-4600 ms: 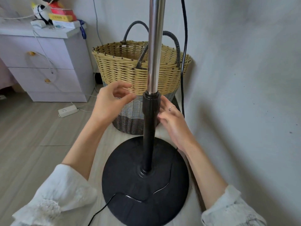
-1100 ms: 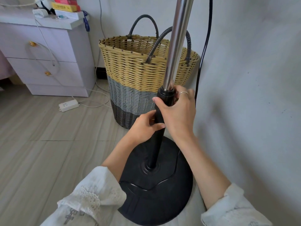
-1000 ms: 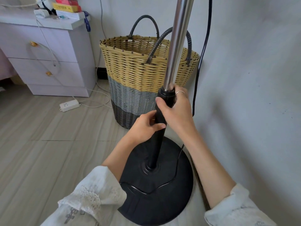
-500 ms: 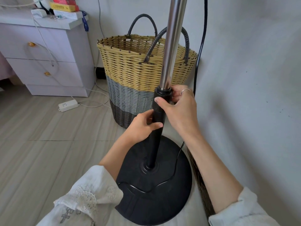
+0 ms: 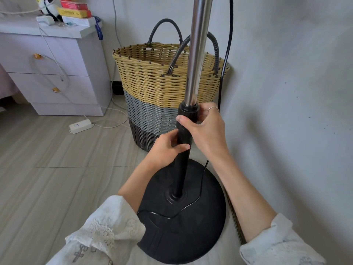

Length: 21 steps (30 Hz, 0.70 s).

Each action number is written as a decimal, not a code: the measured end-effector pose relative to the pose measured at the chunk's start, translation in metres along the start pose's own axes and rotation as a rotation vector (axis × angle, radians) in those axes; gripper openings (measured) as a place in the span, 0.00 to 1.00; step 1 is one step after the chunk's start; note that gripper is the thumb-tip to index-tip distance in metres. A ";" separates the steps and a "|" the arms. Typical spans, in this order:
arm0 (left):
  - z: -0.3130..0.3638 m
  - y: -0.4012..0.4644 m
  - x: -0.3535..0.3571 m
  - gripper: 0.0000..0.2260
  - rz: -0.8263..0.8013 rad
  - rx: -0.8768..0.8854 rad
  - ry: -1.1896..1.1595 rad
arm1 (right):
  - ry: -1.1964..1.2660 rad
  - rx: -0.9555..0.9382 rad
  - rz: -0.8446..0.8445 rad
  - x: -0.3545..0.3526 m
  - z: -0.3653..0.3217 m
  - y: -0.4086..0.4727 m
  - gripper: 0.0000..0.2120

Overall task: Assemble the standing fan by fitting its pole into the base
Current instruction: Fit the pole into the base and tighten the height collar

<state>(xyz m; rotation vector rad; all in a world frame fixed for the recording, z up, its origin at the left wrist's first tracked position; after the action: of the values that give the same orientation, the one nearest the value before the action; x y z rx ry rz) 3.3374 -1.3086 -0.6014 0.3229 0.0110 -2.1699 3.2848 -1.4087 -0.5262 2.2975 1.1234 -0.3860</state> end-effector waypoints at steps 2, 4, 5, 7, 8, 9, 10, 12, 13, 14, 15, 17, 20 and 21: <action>-0.002 0.000 0.000 0.13 -0.015 -0.017 -0.025 | 0.019 0.001 -0.182 0.006 0.003 0.004 0.20; -0.003 0.001 0.000 0.13 -0.028 -0.021 -0.044 | 0.107 0.022 -0.335 0.011 0.007 0.005 0.22; -0.003 0.001 0.000 0.13 -0.029 -0.013 -0.048 | 0.148 0.028 -0.353 0.012 0.007 0.004 0.22; -0.002 0.001 0.000 0.13 -0.028 0.010 -0.059 | 0.166 0.014 -0.284 0.010 0.007 0.004 0.20; -0.001 0.001 0.001 0.13 -0.029 0.021 -0.067 | 0.156 0.003 -0.220 0.010 0.006 0.004 0.19; -0.001 0.001 0.001 0.12 -0.030 0.031 -0.074 | 0.136 -0.006 -0.149 0.010 0.005 0.003 0.18; 0.000 0.001 0.001 0.11 -0.032 0.039 -0.079 | 0.112 -0.008 -0.079 0.010 0.003 0.002 0.19; 0.001 0.001 0.000 0.11 -0.033 0.046 -0.080 | 0.091 -0.014 0.022 0.007 0.000 -0.001 0.21; 0.000 0.002 0.000 0.11 -0.034 0.045 -0.077 | 0.093 -0.018 0.028 0.007 0.001 -0.001 0.21; -0.001 0.002 0.000 0.12 -0.033 0.042 -0.074 | 0.095 -0.024 -0.007 0.007 0.002 0.000 0.20; -0.001 0.002 0.000 0.13 -0.034 0.038 -0.071 | 0.100 -0.027 -0.073 0.008 0.004 0.002 0.20; -0.002 0.003 0.000 0.14 -0.038 0.030 -0.067 | 0.126 -0.019 -0.226 0.011 0.007 0.003 0.22; -0.003 0.002 0.001 0.14 -0.036 0.025 -0.056 | 0.143 -0.018 -0.240 0.010 0.010 0.004 0.22; -0.003 0.002 0.000 0.14 -0.028 0.026 -0.047 | 0.134 -0.025 -0.202 0.009 0.009 0.004 0.21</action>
<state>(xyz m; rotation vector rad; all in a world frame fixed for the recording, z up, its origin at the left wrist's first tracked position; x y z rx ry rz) 3.3399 -1.3100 -0.6043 0.2888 -0.0395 -2.2066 3.2938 -1.4108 -0.5366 2.2219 1.4248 -0.2951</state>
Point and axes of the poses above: each hand's wrist, its own y-axis towards the middle knuckle, its own x-axis out of the palm, z = x × y, the point moved 7 cm from there along y, towards the middle knuckle, and after that the axes turned 7 degrees about -y, right-handed, at the moved point
